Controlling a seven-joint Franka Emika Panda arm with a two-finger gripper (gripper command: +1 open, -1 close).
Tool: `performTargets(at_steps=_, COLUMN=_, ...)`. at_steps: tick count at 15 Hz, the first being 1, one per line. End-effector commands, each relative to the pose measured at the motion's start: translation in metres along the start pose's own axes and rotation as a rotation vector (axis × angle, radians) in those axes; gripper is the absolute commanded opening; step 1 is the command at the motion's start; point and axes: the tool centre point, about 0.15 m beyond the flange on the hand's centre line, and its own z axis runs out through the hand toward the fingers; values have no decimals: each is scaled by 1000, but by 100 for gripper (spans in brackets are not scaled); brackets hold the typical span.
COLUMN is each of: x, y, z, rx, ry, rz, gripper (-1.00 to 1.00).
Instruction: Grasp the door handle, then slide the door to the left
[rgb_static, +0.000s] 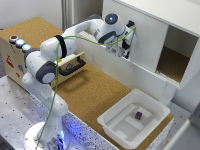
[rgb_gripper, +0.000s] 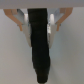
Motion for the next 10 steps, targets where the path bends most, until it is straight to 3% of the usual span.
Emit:
performTargets(at_steps=1, x=-65, y=-98, z=-33, rx=-120, ry=76, rz=5, gripper=-100)
performTargets(at_steps=10, x=-64, y=-198, z=-25, rx=-29, ry=68, rz=-88, gripper=-100)
